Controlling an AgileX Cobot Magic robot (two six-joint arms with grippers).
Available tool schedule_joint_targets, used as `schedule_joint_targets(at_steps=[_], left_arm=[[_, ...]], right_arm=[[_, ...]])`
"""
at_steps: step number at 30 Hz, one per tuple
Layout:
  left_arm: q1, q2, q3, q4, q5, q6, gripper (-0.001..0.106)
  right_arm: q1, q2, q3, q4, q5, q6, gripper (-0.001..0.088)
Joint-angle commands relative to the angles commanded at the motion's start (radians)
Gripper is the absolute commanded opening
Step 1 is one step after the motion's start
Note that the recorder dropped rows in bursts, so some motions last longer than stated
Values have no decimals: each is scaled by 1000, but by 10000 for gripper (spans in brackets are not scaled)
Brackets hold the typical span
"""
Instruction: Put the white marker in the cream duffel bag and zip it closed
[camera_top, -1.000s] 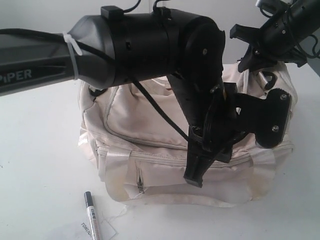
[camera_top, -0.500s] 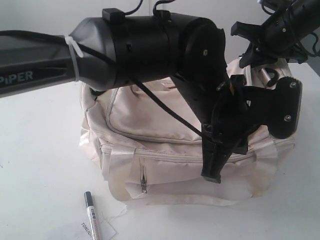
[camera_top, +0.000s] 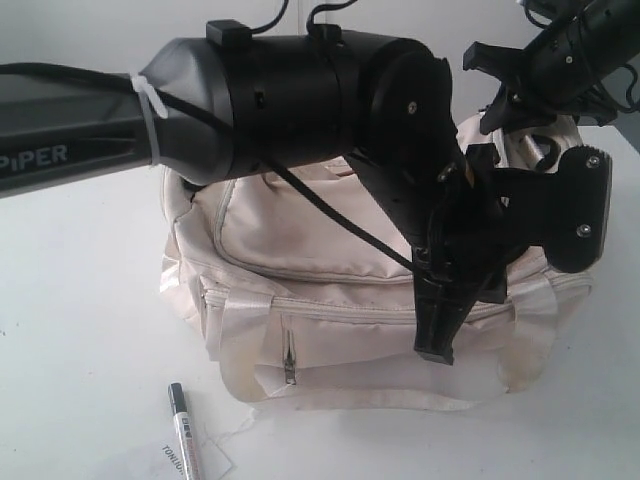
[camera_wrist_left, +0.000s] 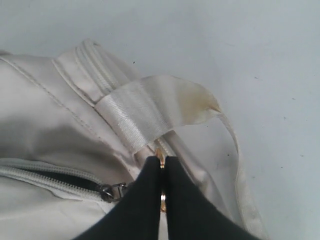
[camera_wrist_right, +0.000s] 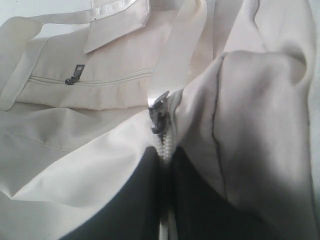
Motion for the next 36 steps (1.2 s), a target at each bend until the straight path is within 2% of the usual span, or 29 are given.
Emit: schedule_joint_targets(at_steps=[3,14,18,23,30,33,36], left_arm=[[0,0,0,0,-8,0,0],[0,0,0,0,-15,0,0],[0,0,0,0,-18,0,0],[0,0,0,0,-31,0,0],[0,0,0,0,-38,0,0],[0,0,0,0,-38,0,0],[0,0,0,0,-38,0,0]], right_arm=[[0,0,0,0,7,0,187],[0,-4,0,0,77,8,338],[0,-30,0,-10,99,18,341],[0,-65,0,-87,158,69,341],[0,-124,9,-90,226,68,341],[0,-176,59,-103,224,68,341],[0,-242,166,-101,189,68,341]])
